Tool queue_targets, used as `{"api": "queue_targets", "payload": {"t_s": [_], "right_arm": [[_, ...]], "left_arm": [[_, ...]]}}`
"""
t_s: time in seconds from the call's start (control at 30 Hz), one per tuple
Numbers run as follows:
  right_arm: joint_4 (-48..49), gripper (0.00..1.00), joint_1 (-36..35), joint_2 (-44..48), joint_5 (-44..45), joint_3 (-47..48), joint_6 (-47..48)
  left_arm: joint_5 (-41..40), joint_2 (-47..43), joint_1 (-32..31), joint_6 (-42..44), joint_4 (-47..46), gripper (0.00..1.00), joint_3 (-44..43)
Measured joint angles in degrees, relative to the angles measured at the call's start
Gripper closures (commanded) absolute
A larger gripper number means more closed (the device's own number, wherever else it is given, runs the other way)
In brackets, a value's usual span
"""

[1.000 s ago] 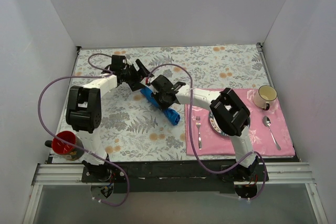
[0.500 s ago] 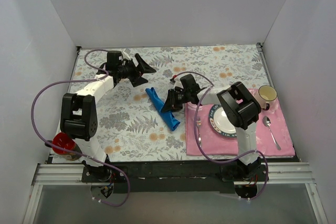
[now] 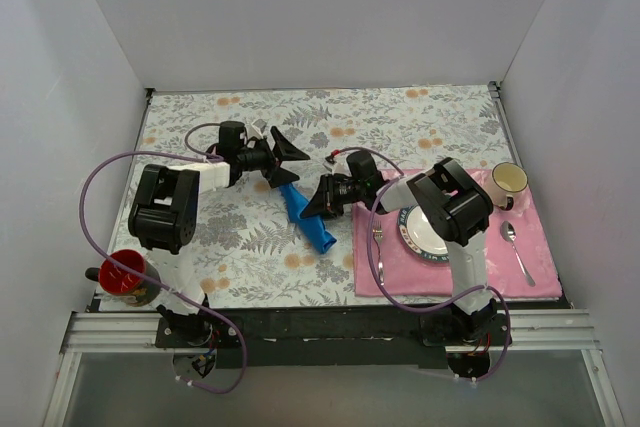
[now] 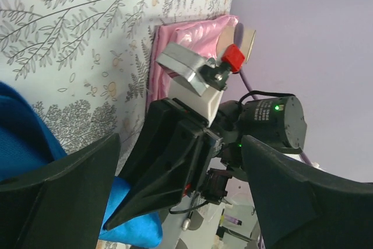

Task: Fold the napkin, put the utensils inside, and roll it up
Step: Roll the napkin with the utensil

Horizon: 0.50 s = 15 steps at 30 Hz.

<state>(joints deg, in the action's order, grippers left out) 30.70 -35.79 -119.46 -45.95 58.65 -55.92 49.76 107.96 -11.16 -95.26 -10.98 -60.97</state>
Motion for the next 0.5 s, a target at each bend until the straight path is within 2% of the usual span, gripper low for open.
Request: {"api": "queue_targets", "payload": {"t_s": [0.27,0.5], "right_arm": [[-0.2,0.82,0.0,-0.4,1.4,-1.2,0.9],[-1.8,0.76,0.0,-0.4,3.2,-1.2,4.0]], "left_arm": [[0.2,1.5,-0.3,0.1,-2.8,0.16,2.2],[-1.7,4.2,-0.3,2.4,-4.2,0.17,2.4]]}}
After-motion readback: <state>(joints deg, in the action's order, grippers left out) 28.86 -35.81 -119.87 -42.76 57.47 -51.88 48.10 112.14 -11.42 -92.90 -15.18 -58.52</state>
